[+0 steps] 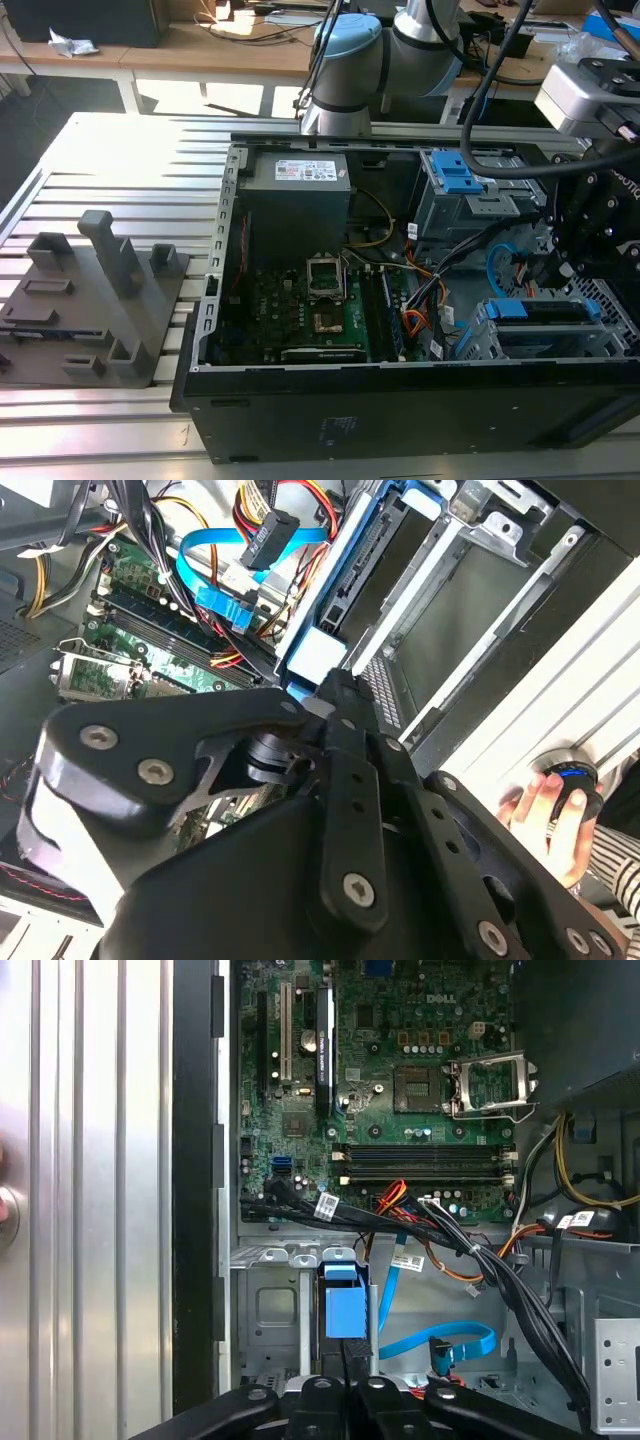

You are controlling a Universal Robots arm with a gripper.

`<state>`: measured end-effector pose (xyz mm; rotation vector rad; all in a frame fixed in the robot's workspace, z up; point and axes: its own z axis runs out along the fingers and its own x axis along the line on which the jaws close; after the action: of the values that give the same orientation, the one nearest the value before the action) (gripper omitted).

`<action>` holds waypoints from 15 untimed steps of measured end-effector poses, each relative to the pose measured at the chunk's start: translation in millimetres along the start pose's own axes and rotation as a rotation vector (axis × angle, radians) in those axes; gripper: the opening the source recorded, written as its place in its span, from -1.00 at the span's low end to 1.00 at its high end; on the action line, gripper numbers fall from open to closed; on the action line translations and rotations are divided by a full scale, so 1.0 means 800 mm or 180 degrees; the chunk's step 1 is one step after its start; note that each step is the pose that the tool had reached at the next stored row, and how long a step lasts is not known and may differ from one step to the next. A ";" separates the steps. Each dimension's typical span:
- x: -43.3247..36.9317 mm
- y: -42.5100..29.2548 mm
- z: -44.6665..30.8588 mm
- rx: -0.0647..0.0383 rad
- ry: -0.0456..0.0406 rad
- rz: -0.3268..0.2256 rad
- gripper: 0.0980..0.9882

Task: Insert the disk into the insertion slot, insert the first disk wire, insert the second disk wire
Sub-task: 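Insert the disk into the insertion slot, then insert the first disk wire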

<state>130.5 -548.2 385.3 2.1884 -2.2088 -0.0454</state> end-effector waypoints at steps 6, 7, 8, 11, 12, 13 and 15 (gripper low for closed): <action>0.000 0.0000 0.0005 0.0000 -0.0001 0.0000 -0.98; 0.000 0.0000 0.0006 0.0000 -0.0002 0.0000 -0.98; 0.000 0.0000 0.0007 0.0000 -0.0002 0.0000 -0.98; 0.000 0.0000 0.0009 0.0000 -0.0003 0.0000 -0.98; 0.000 0.0000 0.0009 0.0000 -0.0003 0.0000 -0.98; 0.000 -0.0001 0.0010 0.0000 -0.0003 0.0000 -0.98; 0.000 -0.0035 0.0010 -0.0001 -0.0004 0.0000 -0.98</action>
<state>133.3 -548.2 384.4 2.1889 -2.2092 -0.0469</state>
